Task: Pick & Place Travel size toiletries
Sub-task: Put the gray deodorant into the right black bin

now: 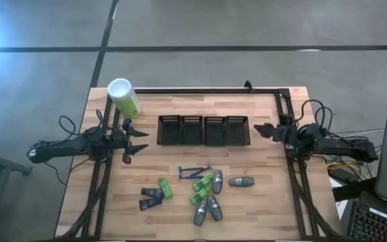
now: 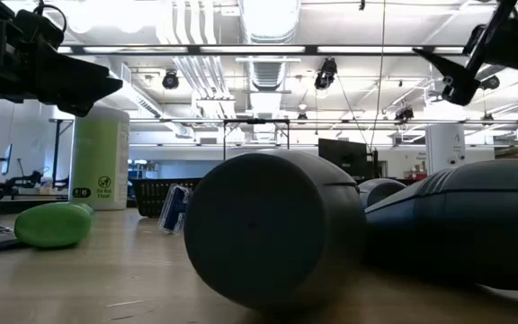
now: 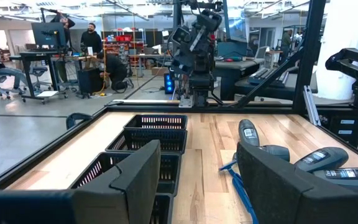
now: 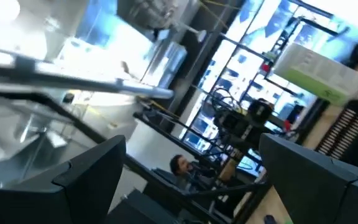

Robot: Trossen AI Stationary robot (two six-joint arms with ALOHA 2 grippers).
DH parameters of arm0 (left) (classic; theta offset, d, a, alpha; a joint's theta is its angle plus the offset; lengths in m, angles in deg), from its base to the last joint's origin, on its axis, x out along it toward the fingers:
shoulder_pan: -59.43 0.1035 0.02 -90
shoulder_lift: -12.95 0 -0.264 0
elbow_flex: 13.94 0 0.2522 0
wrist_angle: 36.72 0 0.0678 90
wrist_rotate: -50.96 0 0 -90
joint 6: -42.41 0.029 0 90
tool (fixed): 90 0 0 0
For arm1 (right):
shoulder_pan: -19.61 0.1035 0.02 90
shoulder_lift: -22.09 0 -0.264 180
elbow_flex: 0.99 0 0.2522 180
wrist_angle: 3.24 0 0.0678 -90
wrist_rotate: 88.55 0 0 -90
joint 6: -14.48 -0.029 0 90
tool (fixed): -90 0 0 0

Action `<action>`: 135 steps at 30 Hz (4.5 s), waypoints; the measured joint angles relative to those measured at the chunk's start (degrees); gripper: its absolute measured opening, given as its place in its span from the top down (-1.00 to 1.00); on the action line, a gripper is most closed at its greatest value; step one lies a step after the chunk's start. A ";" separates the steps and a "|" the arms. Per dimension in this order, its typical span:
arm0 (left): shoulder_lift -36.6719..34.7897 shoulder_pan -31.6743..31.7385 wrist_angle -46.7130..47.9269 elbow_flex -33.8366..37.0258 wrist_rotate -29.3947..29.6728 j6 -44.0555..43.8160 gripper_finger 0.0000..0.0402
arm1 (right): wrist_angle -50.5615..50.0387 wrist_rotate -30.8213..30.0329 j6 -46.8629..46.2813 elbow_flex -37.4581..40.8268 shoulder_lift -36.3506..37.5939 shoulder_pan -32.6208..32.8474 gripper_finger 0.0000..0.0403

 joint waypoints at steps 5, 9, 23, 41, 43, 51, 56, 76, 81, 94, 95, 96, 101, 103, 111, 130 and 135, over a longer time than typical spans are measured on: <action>-0.01 -0.01 0.00 0.00 0.00 0.00 -0.09 | -1.56 -2.38 -3.44 -0.07 -5.33 1.66 -0.81; 0.01 -0.01 0.00 0.00 0.00 0.00 -0.09 | -1.53 -2.41 -4.08 -3.19 -12.56 4.05 -0.81; -0.01 0.01 0.02 0.00 0.00 0.00 -0.09 | -52.77 15.73 9.72 -30.30 -37.63 7.98 -0.80; 0.00 -0.01 0.02 0.00 0.00 0.00 -0.09 | -75.50 16.31 34.37 -42.80 -64.38 15.92 -0.80; 0.01 0.01 0.02 0.00 0.00 0.00 -0.09 | -75.12 15.39 36.56 -43.61 -65.87 17.25 -0.80; 0.00 0.01 0.02 0.00 0.00 0.00 -0.09 | -75.30 14.66 42.23 -44.82 -72.30 24.18 -0.80; 0.01 0.01 0.02 0.00 0.00 0.00 -0.09 | -74.42 12.37 43.17 -48.12 -77.27 27.80 -0.80; 0.00 0.01 0.02 0.00 0.00 0.00 -0.09 | -69.98 4.70 34.52 -51.39 -91.61 30.11 -0.81; 0.01 -0.01 0.02 0.00 0.00 0.00 -0.09 | -69.70 4.29 31.81 -51.43 -91.61 30.15 -0.81; 0.00 0.00 0.02 0.00 -0.02 0.00 -0.09 | -69.73 3.33 31.27 -51.77 -91.71 30.86 -0.61; 0.01 0.00 0.02 0.00 0.00 0.00 -0.09 | -69.65 3.29 31.65 -51.78 -91.71 30.87 -0.55; 0.01 -0.01 0.02 0.00 0.00 0.00 -0.09 | -69.57 3.29 31.81 -51.78 -91.71 30.87 -0.49; 0.01 -0.01 0.02 0.00 0.00 0.00 -0.09 | -69.15 3.23 31.75 -51.80 -91.71 30.90 -0.24; -0.01 0.01 0.02 0.00 0.00 0.00 -0.09 | -69.03 3.24 31.76 -51.80 -91.78 30.87 -0.18; 0.00 0.00 0.02 0.00 0.00 0.00 -0.09 | -68.91 3.22 31.80 -51.80 -91.78 30.87 -0.02; 0.01 -0.01 0.02 0.00 0.00 0.00 -0.09 | -67.41 -6.84 5.28 -51.33 -86.99 30.86 -0.02; 0.01 -0.01 0.02 0.00 -0.01 0.00 -0.09 | -68.83 -15.38 -11.46 -51.26 -82.78 31.03 -0.02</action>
